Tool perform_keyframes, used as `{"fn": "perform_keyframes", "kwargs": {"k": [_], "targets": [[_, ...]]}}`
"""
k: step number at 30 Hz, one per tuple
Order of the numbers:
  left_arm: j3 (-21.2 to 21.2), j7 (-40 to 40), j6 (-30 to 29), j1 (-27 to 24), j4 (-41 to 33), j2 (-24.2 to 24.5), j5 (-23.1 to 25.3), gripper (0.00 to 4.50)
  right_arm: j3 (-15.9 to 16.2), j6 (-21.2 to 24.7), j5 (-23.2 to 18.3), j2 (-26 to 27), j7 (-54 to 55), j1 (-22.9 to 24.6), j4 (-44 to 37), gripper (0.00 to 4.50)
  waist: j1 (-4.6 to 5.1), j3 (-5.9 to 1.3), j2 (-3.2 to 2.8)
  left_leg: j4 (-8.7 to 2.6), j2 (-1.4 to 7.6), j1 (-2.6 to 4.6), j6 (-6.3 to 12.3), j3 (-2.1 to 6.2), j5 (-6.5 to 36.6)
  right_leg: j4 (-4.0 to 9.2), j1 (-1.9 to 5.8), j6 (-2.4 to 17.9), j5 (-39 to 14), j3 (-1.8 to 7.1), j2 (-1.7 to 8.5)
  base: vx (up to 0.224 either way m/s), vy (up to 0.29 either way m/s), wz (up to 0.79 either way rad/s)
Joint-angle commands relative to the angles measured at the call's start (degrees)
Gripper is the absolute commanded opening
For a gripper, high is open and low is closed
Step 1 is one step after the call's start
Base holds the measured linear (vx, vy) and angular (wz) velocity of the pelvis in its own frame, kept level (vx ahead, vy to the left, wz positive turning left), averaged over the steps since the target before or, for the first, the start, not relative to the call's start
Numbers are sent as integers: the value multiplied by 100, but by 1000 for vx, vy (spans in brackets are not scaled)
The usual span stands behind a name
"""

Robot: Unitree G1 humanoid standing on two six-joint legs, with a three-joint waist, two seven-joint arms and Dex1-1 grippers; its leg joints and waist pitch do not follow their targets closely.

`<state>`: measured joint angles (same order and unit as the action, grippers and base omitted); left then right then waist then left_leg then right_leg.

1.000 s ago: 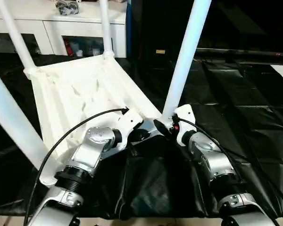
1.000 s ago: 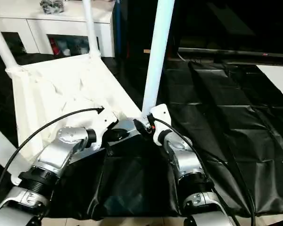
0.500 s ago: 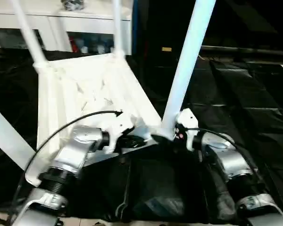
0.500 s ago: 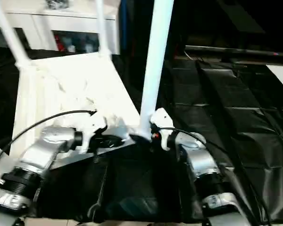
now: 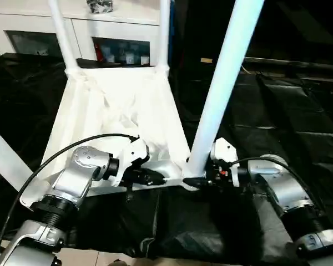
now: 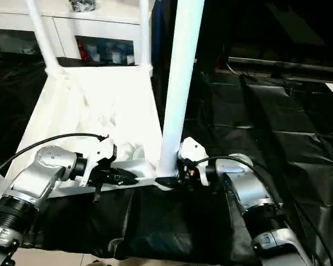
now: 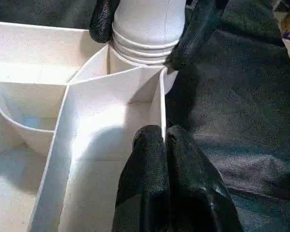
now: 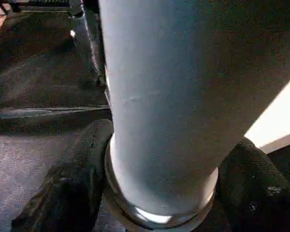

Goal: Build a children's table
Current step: Rotate leg to tighten

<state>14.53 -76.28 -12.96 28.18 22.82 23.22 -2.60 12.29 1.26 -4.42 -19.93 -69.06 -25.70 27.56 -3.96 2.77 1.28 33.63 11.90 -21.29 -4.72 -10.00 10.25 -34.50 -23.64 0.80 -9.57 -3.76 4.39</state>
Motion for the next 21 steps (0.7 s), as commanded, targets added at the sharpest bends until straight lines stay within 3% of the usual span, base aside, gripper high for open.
{"fn": "perform_keyframes", "kwargs": {"k": [1, 7, 11, 14, 16, 17, 18, 19, 21], "targets": [[73, -153, 138, 124, -317, -134, -278, 0, 337, 86, -16, 80, -246, 105, -162, 279, 15, -367, -9, -380, 137, 76, 333, -16, 1086, 355, 323, 1319, -1069, 244, 318, 0, 0, 0], [92, 78, 152, 133, -230, -198, -174, 0, 296, 194, -105, 142, -175, 249, -269, 270, 8, -364, -11, -385, 142, 83, 295, -14, 1143, 365, 316, 1275, -1156, 246, 311, 0, 0, 0], [-22, 1106, 143, 266, 68, -571, 145, 0, -25, 332, 41, 611, 1035, 144, 159, 270, 5, -336, -9, -406, 139, 93, 167, -8, 1298, 411, 292, 1193, -1500, 247, 328, 0, 0, 0], [-79, 1882, -38, 352, 161, -970, 326, 0, -376, 351, 143, 1162, 2342, -75, 676, 270, 102, -315, 20, -430, 109, 112, -27, 30, 1727, 505, 272, 900, -2404, 225, 338, 0, 0, 0], [-60, 2183, -193, 361, 122, -1199, 383, 0, -521, 432, 72, 1473, 2810, -167, 807, 270, 171, -314, 18, -439, 105, 84, -62, 53, 1747, 511, 285, 821, -2563, 214, 349, 0, 0, 0], [-33, 2381, -266, 369, 109, -1340, 434, 0, -540, 469, 73, 1672, 3058, -202, 833, 270, 207, -315, 57, -440, 107, 69, -65, 53, 1736, 512, 286, 805, -2574, 211, 342, 0, 0, 0], [6, 2578, -339, 381, 100, -1478, 497, 0, -530, 488, 96, 1881, 3295, -228, 847, 270, 226, -314, 43, -436, 95, 73, -39, 60, 1771, 540, 281, 739, -2689, 198, 338, 0, 0, 0], [32, 2660, -372, 390, 100, -1536, 535, 0, -503, 482, 117, 1977, 3379, -233, 844, 270, 236, -315, 82, -431, 97, 69, -15, 55, 1751, 547, 279, 711, -2703, 200, 340, 0, 0, 0], [85, 2900, -429, 444, 162, -1679, 612, 0, -426, 421, 194, 2243, 3597, -240, 837, 270, 230, -316, 63, -426, 87, 73, 49, 52, 1728, 569, 256, 654, -2764, 205, 344, 0, 0, 0]]}}
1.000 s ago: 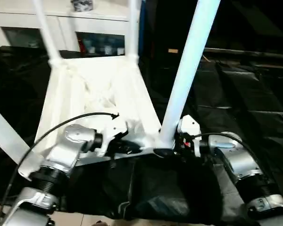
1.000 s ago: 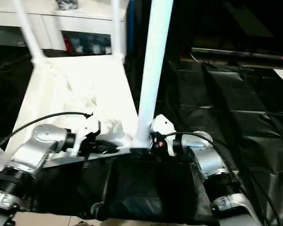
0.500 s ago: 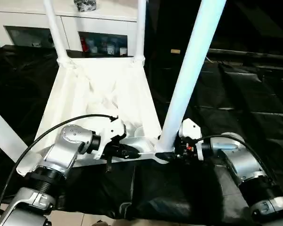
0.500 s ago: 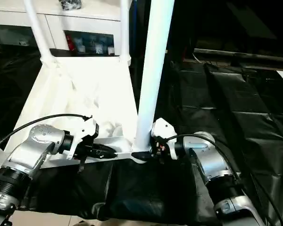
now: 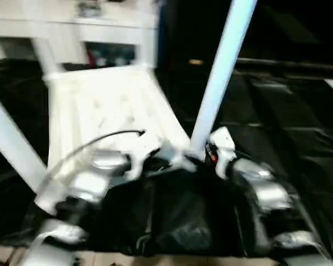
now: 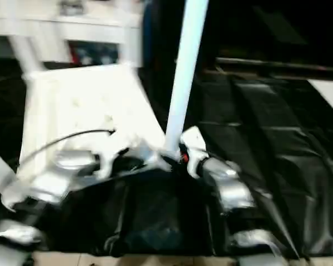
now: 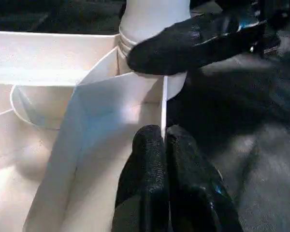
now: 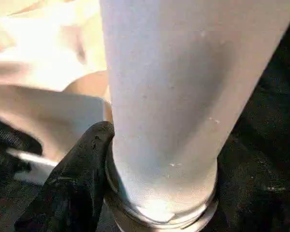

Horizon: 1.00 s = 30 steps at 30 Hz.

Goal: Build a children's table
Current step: Rotate leg to tighten

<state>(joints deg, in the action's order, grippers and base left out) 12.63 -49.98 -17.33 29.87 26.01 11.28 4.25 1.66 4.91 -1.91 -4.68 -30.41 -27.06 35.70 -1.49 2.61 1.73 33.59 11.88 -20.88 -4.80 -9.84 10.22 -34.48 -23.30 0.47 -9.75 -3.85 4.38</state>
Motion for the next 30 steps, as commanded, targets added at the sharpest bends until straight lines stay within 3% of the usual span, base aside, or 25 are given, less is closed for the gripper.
{"fn": "perform_keyframes", "kwargs": {"k": [1, 2, 3, 6, 7, 9, 11, 12, 13, 16, 18, 19, 21, 24, 26, 30], "targets": [[277, 285, 12, 281, -144, -498, -66, 0, 644, 36, -47, 745, -257, -103, 28, 270, -16, -302, 16, -429, 96, 28, 65, 37, 1707, 562, 216, 686, -2690, 219, 341, 0, 0, 0], [282, 306, 18, 291, -126, -517, -56, 0, 654, 9, -32, 782, -243, -103, 35, 270, -17, -306, 14, -428, 97, 28, 69, 34, 1700, 560, 217, 696, -2640, 221, 339, 0, 0, 0], [298, 319, 51, 305, -94, -535, -31, 0, 673, -39, -66, 832, -337, -84, 24, 305, -18, -308, 38, -430, 101, 31, 87, 32, 1705, 552, 216, 718, -2557, 219, 332, 0, 0, 0], [318, 181, 132, 278, -159, -492, -64, 0, 633, -8, -178, 812, -578, -49, -53, 342, -18, -304, 12, -442, 106, 21, 114, 33, 1739, 537, 221, 777, -2405, 225, 332, 0, 0, 0], [316, 99, 150, 244, -210, -442, -79, 0, 619, 3, -189, 736, -680, -45, -90, 345, -30, -299, -82, -446, 106, 38, 96, 43, 1790, 534, 213, 807, -2391, 228, 336, 0, 0, 0], [324, -211, 409, 131, -333, -247, -139, 0, 664, -175, -53, 330, -899, -60, -158, 361, -10, -311, -44, -441, 102, 34, 92, 34, 1856, 545, 225, 832, -2308, 227, 322, 0, 0, 0], [319, -437, 440, 62, -440, -119, -241, 0, 655, -306, -13, 67, -1045, -85, -183, 388, -20, -334, -56, -425, 111, 22, 139, 23, 1680, 490, 252, 980, -1837, 239, 317, 0, 0, 0], [319, -437, 440, 62, -440, -119, -241, 0, 655, -306, -13, 67, -1045, -85, -183, 388, -17, -335, -53, -424, 114, 11, 162, 21, 1633, 474, 262, 1023, -1743, 239, 316, 0, 0, 0], [312, -511, 397, 41, -478, -79, -287, 0, 640, -346, -11, -5, -1088, -97, -185, 388, -12, -339, -90, -422, 116, 4, 178, 17, 1545, 459, 267, 1092, -1586, 241, 321, 0, 0, 0], [305, -844, 535, -44, -544, 112, -376, 0, 619, -379, -70, -307, -1526, -119, -246, 388, -26, -355, -80, -391, 114, 17, 260, -3, 1338, 422, 277, 1238, -1217, 248, 307, 0, 0, 0], [310, -1293, 733, -130, -627, 336, -496, 0, 717, -490, -45, -635, -2086, -97, -314, 388, -53, -386, -80, -368, 119, -8, 384, 3, 1031, 340, 323, 1377, -703, 238, 301, 0, 0, 0], [306, -1417, 725, -147, -654, 389, -545, 0, 740, -473, -66, -691, -2231, -82, -346, 388, -31, -386, -5, -356, 125, -8, 477, -22, 943, 322, 313, 1458, -471, 243, 290, 0, 0, 0], [329, -1842, 728, -186, -741, 618, -657, 0, 852, -423, -152, -871, -2727, -26, -466, 388, -53, -382, -30, -349, 126, -3, 584, -20, 827, 291, 319, 1537, -356, 243, 304, 0, 0, 0], [347, -2068, 709, -190, -777, 770, -703, 0, 958, -419, -202, -991, -3057, 22, -559, 388, -67, -348, -36, -365, 139, 25, 565, -31, 1035, 339, 287, 1508, -767, 245, 311, 0, 0, 0], [349, -2265, 705, -153, -742, 922, -705, 0, 1057, -378, -256, -1126, -3427, 82, -683, 388, -104, -327, -34, -380, 149, 49, 435, -33, 1275, 380, 269, 1390, -1223, 255, 321, 0, 0, 0], [318, -2566, 729, -62, -671, 1122, -815, 0, 1185, -312, -331, -1302, -3832, 108, -812, 353, -149, -324, -66, -398, 157, 78, 294, -29, 1378, 386, 247, 1337, -1322, 261, 311, 0, 0, 0]]}}
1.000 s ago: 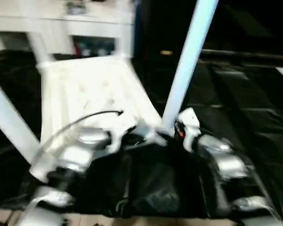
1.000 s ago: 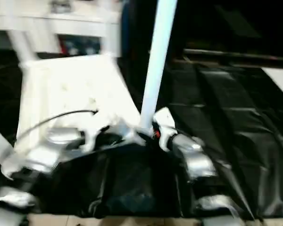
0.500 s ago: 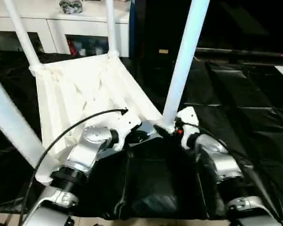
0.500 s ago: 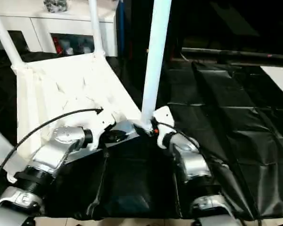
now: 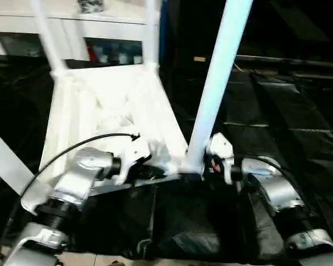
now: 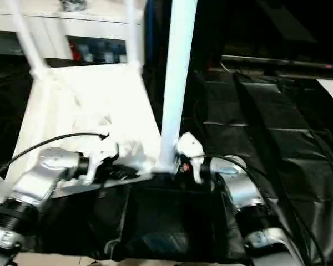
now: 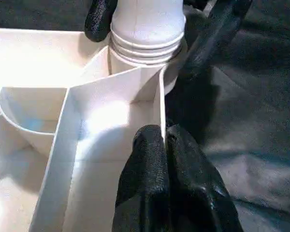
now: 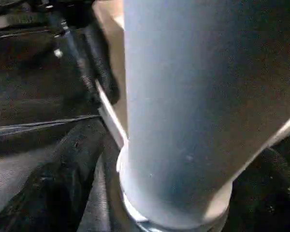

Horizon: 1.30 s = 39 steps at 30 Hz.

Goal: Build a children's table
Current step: Rotate leg to tighten

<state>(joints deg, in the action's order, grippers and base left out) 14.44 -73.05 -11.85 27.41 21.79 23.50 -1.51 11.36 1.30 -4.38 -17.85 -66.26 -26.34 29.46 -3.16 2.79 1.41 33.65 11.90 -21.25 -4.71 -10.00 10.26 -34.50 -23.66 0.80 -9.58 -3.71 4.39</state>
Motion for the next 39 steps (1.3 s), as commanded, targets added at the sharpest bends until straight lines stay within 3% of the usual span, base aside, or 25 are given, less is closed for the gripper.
{"fn": "perform_keyframes", "kwargs": {"k": [1, 4, 5, 9, 10, 14, 19, 21, 22, 24, 26, 28, 30, 32, 36, 37, 38, 39], "targets": [[139, -290, 183, 187, -247, -81, -250, 0, 222, 58, -89, 6, -276, 42, -206, 353, 10, -344, -23, -405, 149, 98, 277, -14, 1351, 383, 297, 1294, -1303, 248, 306, 0, 0, 0], [161, -391, 188, 199, -218, -37, -276, 0, 228, 104, -109, -10, -357, 57, -262, 338, -16, -357, -35, -396, 148, 99, 260, -18, 1244, 358, 298, 1329, -1122, 252, 307, 0, 0, 0], [176, -432, 192, 198, -206, -23, -292, 0, 235, 140, -125, -16, -385, 84, -326, 319, -15, -364, -6, -390, 140, 81, 271, -20, 1167, 349, 316, 1328, -1050, 251, 304, 0, 0, 0], [169, -472, 194, 204, -183, -31, -285, 0, 245, 176, -162, -37, -428, 112, -386, 292, -26, -375, -2, -380, 140, 72, 319, -19, 1034, 326, 324, 1338, -931, 248, 308, 0, 0, 0], [164, -469, 182, 209, -176, -37, -285, 0, 249, 182, -169, -43, -445, 121, -400, 277, -19, -372, 43, -377, 136, 64, 336, -23, 1022, 334, 326, 1331, -955, 245, 307, 0, 0, 0], [160, -432, 149, 154, -228, -22, -318, 0, 319, 223, -176, -44, -557, 131, -395, 269, -29, -358, 38, -386, 141, 75, 301, -18, 1120, 362, 310, 1250, -1271, 247, 323, 0, 0, 0], [159, -312, 120, 80, -293, -31, -281, 0, 299, 231, -170, 47, -460, 145, -373, 267, -33, -366, 20, -388, 139, 70, 273, -11, 1106, 352, 314, 1245, -1198, 245, 320, 0, 0, 0], [100, -70, 123, 76, -271, -103, -217, 0, 206, 256, -191, 212, -176, 144, -335, 266, -31, -364, 19, -388, 138, 68, 265, -10, 1095, 350, 313, 1253, -1158, 247, 319, 0, 0, 0], [9, 421, 106, 140, -166, -300, -98, 0, 44, 226, -114, 536, 539, 96, -166, 266, -24, -363, 12, -389, 135, 67, 236, -8, 1109, 348, 312, 1247, -1186, 246, 317, 0, 0, 0], [-32, 781, 26, 200, -94, -458, -6, 0, -64, 246, 13, 798, 1201, 33, 31, 266, 17, -339, 22, -405, 118, 68, 92, -1, 1295, 394, 294, 1162, -1569, 243, 324, 0, 0, 0], [-54, 1232, -65, 280, -11, -686, 115, 0, -145, 260, 207, 1109, 2021, -32, 284, 266, 51, -323, 33, -422, 110, 72, -28, 25, 1539, 437, 289, 951, -2158, 237, 331, 0, 0, 0], [-76, 1782, -185, 358, 50, -978, 245, 0, -270, 265, 311, 1477, 2840, -96, 528, 266, 122, -314, 22, -430, 104, 66, -102, 35, 1618, 456, 266, 885, -2280, 236, 325, 0, 0, 0], [-89, 2187, -318, 387, 37, -1205, 301, 0, -367, 305, 397, 1741, 3463, -160, 680, 265, 161, -330, 38, -421, 89, 43, -106, 46, 1633, 468, 289, 799, -2411, 226, 328, 0, 0, 0], [-77, 2586, -479, 362, -31, -1460, 385, 0, -487, 314, 533, 2018, 4213, -282, 892, 265, 185, -321, -9, -417, 86, 67, -109, 41, 1670, 486, 240, 787, -2420, 233, 317, 0, 0, 0], [25, 2739, -599, 243, -183, -1703, 400, 0, -497, 175, 603, 2206, 4486, -372, 984, 265, 206, -343, 1, -408, 86, 57, -31, 32, 1618, 464, 256, 860, -2016, 234, 296, 0, 0, 0], [35, 2709, -583, 232, -192, -1707, 405, 0, -522, 161, 562, 2212, 4444, -371, 975, 265, 197, -349, -30, -407, 86, 60, -10, 33, 1596, 456, 259, 883, -1916, 236, 292, 0, 0, 0], [35, 2669, -550, 220, -201, -1708, 414, 0, -603, 153, 444, 2212, 4311, -368, 945, 321, 204, -363, -25, -401, 86, 32, 58, 26, 1473, 419, 289, 971, -1546, 241, 284, 0, 0, 0], [21, 2642, -516, 216, -196, -1699, 408, 0, -654, 156, 393, 2193, 4266, -372, 929, 335, 203, -363, -24, -400, 85, 34, 79, 21, 1441, 415, 288, 992, -1467, 240, 281, 0, 0, 0]]}}
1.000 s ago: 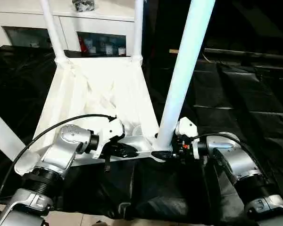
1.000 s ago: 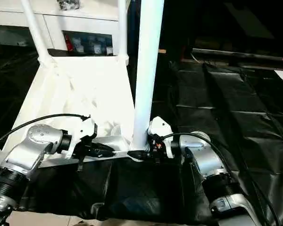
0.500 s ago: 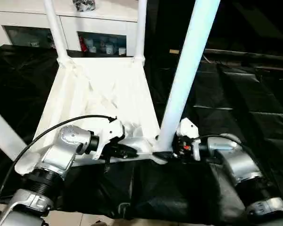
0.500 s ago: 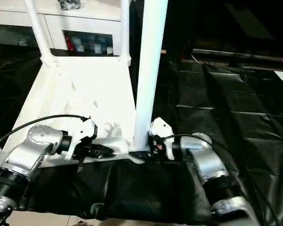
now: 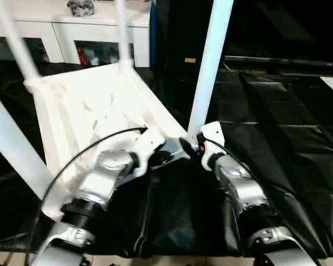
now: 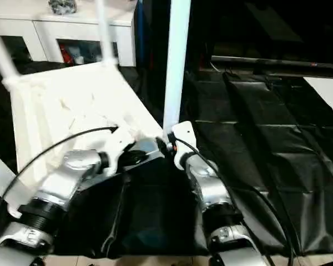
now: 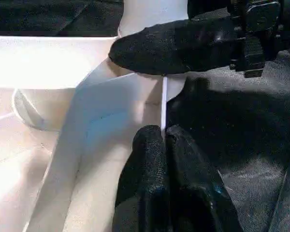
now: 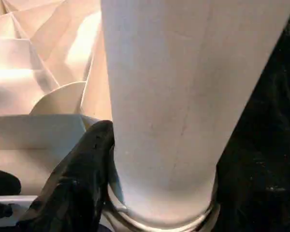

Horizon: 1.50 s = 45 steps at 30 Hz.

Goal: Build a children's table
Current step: Rotate leg to tighten

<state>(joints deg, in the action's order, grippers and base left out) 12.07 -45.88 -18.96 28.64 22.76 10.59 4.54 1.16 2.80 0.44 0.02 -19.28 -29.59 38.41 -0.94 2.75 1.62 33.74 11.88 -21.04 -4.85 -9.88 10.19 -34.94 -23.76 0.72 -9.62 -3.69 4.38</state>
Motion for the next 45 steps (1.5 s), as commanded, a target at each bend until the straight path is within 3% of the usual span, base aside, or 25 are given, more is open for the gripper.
{"fn": "perform_keyframes", "kwargs": {"k": [1, 5, 6, 7, 8, 15, 20, 21, 24, 25, 27, 32, 34, 45], "targets": [[255, -89, 208, 90, -294, -402, -203, 0, 354, 9, -106, 398, -452, -49, 29, 335, -20, -357, -50, -405, 88, 16, 123, 5, 1421, 454, 301, 1047, -1368, 239, 282, 0, 0, 0], [286, -499, 473, -29, -404, -125, -329, 0, 350, -6, -122, 109, -787, -113, -16, 379, -11, -356, -45, -403, 91, 2, 177, 6, 1426, 451, 319, 1098, -1382, 238, 292, 0, 0, 0], [280, -658, 536, -74, -452, -20, -390, 0, 430, -40, -71, -27, -927, -134, -34, 381, -19, -355, -83, -403, 91, 11, 174, 10, 1429, 450, 316, 1116, -1381, 238, 298, 0, 0, 0], [268, -803, 576, -117, -490, 82, -442, 0, 502, -63, -47, -163, -1122, -136, -77, 381, -13, -359, -62, -402, 95, 11, 180, 9, 1436, 449, 321, 1145, -1367, 233, 293, 0, 0, 0], [264, -1038, 673, -179, -538, 237, -508, 0, 611, -97, -29, -362, -1479, -121, -163, 381, -23, -355, -89, -395, 95, 21, 203, 3, 1485, 458, 315, 1178, -1366, 235, 292, 0, 0, 0], [243, -1966, 767, -229, -582, 771, -747, 0, 912, -159, -345, -1185, -3413, 138, -808, 381, -111, -338, -103, -397, 112, 24, 264, -3, 1418, 436, 318, 1194, -1388, 249, 300, 0, 0, 0], [309, -2347, 866, -127, -459, 975, -790, 0, 1184, -113, -520, -1580, -4244, 298, -1118, 381, -189, -343, -74, -388, 125, 39, 375, -13, 1281, 407, 321, 1274, -1187, 251, 300, 0, 0, 0], [318, -2382, 876, -111, -443, 992, -801, 0, 1208, -109, -530, -1622, -4334, 314, -1142, 381, -210, -337, -47, -392, 133, 45, 378, -13, 1267, 404, 312, 1276, -1242, 248, 304, 0, 0, 0], [344, -2547, 956, -18, -303, 1121, -772, 0, 1343, -45, -590, -1784, -4815, 431, -1309, 381, -251, -327, -57, -395, 124, 55, 328, -21, 1352, 431, 303, 1210, -1449, 251, 301, 0, 0, 0], [344, -2547, 956, -18, -303, 1121, -772, 0, 1343, -45, -590, -1784, -4815, 431, -1309, 363, -270, -323, -59, -396, 134, 79, 306, -26, 1409, 440, 278, 1194, -1531, 258, 309, 0, 0, 0], [382, -2730, 969, -13, -313, 1191, -802, 0, 1408, 74, -651, -1840, -5036, 497, -1448, 363, -293, -323, -45, -400, 133, 72, 286, -22, 1400, 442, 294, 1159, -1616, 260, 315, 0, 0, 0], [409, -2831, 993, -23, -308, 1216, -821, 0, 1496, 153, -654, -1908, -5170, 546, -1557, 310, -299, -322, -38, -409, 134, 66, 226, -14, 1427, 451, 289, 1112, -1736, 256, 320, 0, 0, 0], [418, -2834, 1028, -18, -262, 1206, -806, 0, 1533, 172, -664, -1960, -5230, 567, -1590, 294, -307, -323, 4, -409, 134, 58, 233, -14, 1389, 455, 292, 1063, -1804, 254, 322, 0, 0, 0], [417, -2747, 1097, -88, -245, 1212, -768, 0, 1601, 271, -674, -1977, -5389, 631, -1672, 215, -361, -333, 34, -412, 138, 62, 214, -10, 1344, 447, 287, 986, -1799, 251, 326, 0, 0, 0]]}}
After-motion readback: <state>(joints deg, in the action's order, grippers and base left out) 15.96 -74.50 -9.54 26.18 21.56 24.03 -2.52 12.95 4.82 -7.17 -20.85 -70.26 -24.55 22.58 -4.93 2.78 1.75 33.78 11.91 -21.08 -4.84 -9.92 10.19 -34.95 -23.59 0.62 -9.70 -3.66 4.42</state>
